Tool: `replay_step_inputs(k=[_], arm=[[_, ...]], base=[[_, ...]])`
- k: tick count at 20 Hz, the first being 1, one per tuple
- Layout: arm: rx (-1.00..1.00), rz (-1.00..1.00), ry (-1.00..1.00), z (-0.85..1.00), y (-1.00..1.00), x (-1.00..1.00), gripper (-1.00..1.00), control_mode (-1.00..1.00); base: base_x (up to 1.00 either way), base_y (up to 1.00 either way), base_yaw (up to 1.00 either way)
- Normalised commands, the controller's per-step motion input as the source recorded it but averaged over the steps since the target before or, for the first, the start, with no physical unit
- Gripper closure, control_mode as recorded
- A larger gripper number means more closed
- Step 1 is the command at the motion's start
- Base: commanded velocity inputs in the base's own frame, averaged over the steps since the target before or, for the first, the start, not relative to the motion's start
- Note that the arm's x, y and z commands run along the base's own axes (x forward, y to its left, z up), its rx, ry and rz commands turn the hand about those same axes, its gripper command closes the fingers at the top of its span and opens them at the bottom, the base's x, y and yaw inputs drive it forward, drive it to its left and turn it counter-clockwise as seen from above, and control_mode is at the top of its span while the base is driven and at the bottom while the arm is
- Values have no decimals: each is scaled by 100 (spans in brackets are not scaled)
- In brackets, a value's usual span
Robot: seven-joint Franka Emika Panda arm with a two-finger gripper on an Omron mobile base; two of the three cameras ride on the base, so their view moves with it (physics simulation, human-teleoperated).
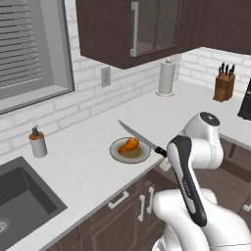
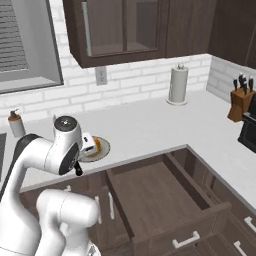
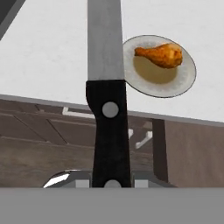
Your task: Pick up the knife from the drawer and place it on the cutting board. Then place the meat from the plate to the cutting board.
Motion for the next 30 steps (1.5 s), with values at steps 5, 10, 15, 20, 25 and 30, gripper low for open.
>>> replay_step_inputs(k=[5, 10, 15, 20, 25, 30], arm=[[0, 0, 0, 0, 0, 0, 100, 100], [0, 0, 0, 0, 0, 0, 100, 100], [0, 0, 0, 0, 0, 0, 100, 100], [0, 0, 0, 0, 0, 0, 100, 100], [0, 0, 0, 0, 0, 0, 100, 100], [0, 0, 0, 0, 0, 0, 100, 100]], base=[[-46, 17, 13], [-80, 2, 7], [-68, 18, 17], [-2, 39, 47], [0, 28, 55], [0, 1, 57]])
